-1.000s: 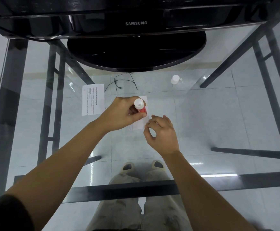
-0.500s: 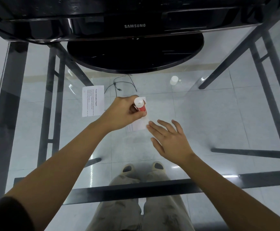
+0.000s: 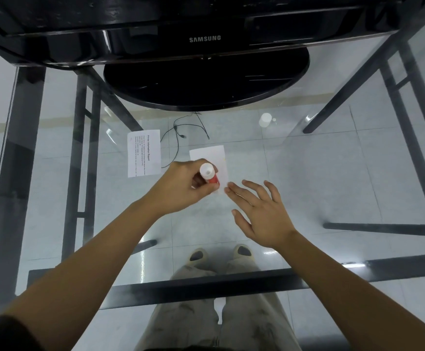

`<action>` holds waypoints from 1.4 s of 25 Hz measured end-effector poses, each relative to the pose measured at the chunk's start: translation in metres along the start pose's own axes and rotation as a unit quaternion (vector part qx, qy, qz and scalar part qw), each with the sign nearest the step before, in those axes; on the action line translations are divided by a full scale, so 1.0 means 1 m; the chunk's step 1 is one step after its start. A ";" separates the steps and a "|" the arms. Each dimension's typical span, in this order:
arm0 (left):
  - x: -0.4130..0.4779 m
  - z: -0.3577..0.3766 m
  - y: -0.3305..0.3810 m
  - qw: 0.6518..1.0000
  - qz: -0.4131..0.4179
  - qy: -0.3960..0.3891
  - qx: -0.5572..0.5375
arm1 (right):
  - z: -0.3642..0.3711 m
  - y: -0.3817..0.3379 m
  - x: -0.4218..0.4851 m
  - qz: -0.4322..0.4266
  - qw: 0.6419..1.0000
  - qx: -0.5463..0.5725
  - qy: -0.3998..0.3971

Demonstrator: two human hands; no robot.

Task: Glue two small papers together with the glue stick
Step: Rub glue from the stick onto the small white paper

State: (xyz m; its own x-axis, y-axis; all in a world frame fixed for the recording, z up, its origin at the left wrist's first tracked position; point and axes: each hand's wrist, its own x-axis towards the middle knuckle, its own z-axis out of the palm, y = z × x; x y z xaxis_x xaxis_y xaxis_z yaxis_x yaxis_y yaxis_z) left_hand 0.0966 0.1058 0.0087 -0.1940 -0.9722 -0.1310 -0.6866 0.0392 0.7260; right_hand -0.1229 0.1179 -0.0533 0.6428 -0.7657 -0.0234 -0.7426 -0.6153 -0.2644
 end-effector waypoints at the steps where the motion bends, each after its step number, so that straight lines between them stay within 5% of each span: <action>1: 0.003 -0.002 -0.001 1.000 -0.001 0.011 0.010 | 0.000 0.000 0.000 -0.001 1.000 0.001 0.001; 5: 0.011 -0.011 -0.004 0.997 0.002 0.074 0.019 | 0.001 0.001 0.000 0.003 1.000 0.011 0.001; 10: 0.002 0.004 0.005 1.000 0.021 -0.023 -0.005 | 0.002 0.000 0.001 0.006 1.000 0.019 0.008; 17: 0.016 -0.002 0.001 0.997 0.023 0.063 0.030 | 0.004 0.002 0.000 0.007 1.000 0.021 0.003; 23: 0.014 0.004 0.006 0.999 0.035 -0.001 0.024 | 0.003 0.002 0.001 0.008 1.000 0.022 0.003; 28: 0.032 -0.010 0.002 0.995 0.018 0.080 0.058 | 0.006 0.003 0.000 0.010 1.000 0.016 -0.003; 35: 0.021 0.000 0.007 0.997 0.066 -0.036 0.025 | 0.004 0.003 0.000 0.013 1.000 0.016 -0.001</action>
State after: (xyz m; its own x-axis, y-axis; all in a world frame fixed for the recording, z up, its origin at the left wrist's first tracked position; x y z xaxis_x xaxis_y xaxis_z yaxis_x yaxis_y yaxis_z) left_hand 0.0876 0.0857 0.0107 -0.3333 -0.9389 -0.0855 -0.6856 0.1791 0.7056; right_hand -0.1243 0.1170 -0.0577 0.6237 -0.7810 -0.0326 -0.7526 -0.5888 -0.2948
